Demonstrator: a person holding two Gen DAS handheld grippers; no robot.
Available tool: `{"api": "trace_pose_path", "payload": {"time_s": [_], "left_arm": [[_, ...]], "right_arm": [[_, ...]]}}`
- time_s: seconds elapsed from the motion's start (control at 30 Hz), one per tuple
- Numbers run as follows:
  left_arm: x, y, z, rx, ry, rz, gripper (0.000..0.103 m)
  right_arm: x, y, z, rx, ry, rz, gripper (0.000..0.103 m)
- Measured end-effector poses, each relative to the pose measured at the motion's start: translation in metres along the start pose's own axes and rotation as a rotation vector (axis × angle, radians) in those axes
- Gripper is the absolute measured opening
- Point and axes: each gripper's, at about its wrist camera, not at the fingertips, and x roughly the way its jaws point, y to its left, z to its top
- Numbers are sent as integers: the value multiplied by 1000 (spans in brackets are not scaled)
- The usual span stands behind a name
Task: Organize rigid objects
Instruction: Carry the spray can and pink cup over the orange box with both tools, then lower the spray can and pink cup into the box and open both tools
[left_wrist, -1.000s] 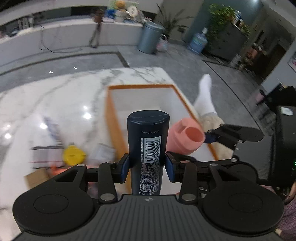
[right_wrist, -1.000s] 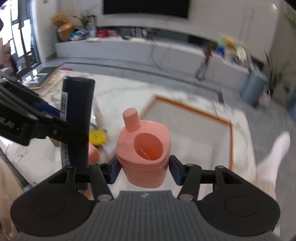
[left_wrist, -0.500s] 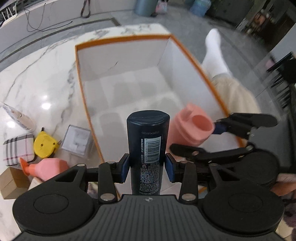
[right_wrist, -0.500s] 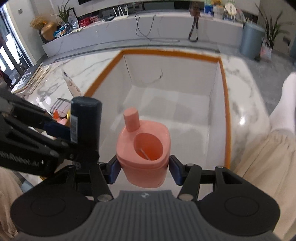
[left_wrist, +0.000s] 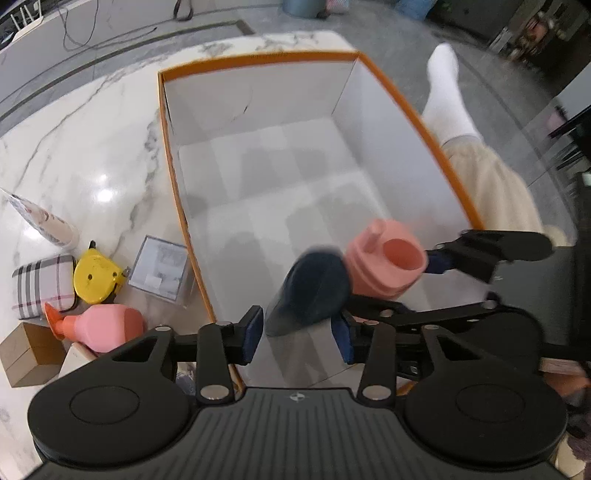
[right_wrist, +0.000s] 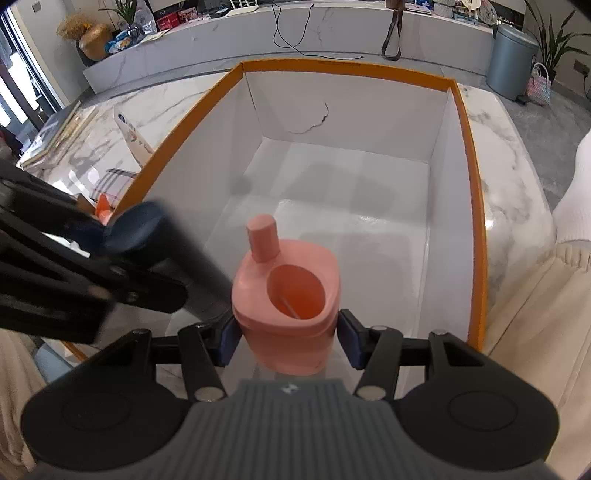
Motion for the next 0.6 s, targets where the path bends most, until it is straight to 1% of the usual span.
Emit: {"api": "trace_pose_path", "payload": {"time_s": [0.07, 0.17, 0.27, 0.37, 0.43, 0.53, 0.57, 0.6], "left_arm": [[-13, 2, -3, 15, -47, -1, 58], [-34, 9, -6, 20, -132, -4, 58], [-49, 16, -9, 6, -193, 13, 55], [-56, 24, -12, 4, -239, 50, 53], [-57, 30, -16, -6, -240, 33, 53], [-50, 37, -20, -33, -218, -3, 54], [-49, 39, -21, -41, -222, -19, 53], [-49, 41, -22, -45, -218, -34, 49]], "right_arm": [[1, 3, 1, -17, 0, -11, 56], [2, 8, 6, -30, -3, -15, 56], [4, 14, 14, -41, -13, -27, 56], [6, 21, 21, -44, -18, -14, 56], [8, 26, 23, -49, -15, -4, 56], [12, 31, 24, -75, -11, -27, 56], [13, 31, 25, -73, -9, -28, 56], [14, 30, 25, -66, -3, -25, 56]]}}
